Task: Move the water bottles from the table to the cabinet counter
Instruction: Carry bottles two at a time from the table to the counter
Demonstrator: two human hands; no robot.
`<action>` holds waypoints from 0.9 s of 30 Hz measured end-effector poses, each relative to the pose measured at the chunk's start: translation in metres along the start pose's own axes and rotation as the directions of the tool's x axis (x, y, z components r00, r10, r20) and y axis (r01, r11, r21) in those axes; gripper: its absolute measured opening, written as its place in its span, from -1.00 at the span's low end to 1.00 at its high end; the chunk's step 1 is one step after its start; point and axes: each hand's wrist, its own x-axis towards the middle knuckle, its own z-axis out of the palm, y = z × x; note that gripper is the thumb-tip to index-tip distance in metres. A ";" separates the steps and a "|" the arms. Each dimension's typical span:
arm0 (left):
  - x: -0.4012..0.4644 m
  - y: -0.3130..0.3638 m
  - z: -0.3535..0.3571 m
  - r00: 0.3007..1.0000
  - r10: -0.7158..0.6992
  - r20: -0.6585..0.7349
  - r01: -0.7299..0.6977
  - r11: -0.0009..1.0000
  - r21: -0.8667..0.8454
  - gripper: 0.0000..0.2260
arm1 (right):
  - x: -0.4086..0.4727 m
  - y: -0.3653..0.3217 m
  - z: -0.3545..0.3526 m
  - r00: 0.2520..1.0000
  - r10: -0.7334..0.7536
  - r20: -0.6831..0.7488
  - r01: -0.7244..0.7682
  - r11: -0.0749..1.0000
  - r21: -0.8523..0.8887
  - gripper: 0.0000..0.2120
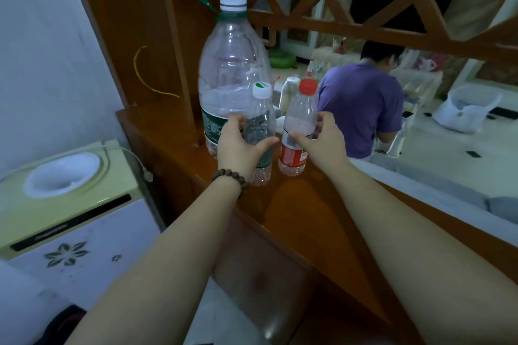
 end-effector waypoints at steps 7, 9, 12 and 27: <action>0.009 -0.023 0.019 1.000 -0.011 -0.003 0.011 1.000 0.025 -0.33 | 0.016 0.013 0.014 0.998 0.043 0.047 -0.044 0.999 0.032 -0.43; 0.011 -0.025 0.019 1.000 -0.002 -0.001 0.002 1.000 0.026 -0.33 | 0.018 0.013 0.016 0.998 0.042 0.054 -0.044 0.998 0.043 -0.42; 0.011 -0.025 0.019 1.000 0.021 0.006 -0.022 0.999 0.038 -0.34 | 0.020 0.012 0.018 0.996 0.046 0.082 -0.051 0.997 0.061 -0.41; 0.000 -0.030 0.009 0.998 0.060 0.036 -0.064 0.993 0.102 -0.25 | 0.006 0.017 0.019 0.998 0.002 0.056 -0.001 1.000 -0.012 -0.43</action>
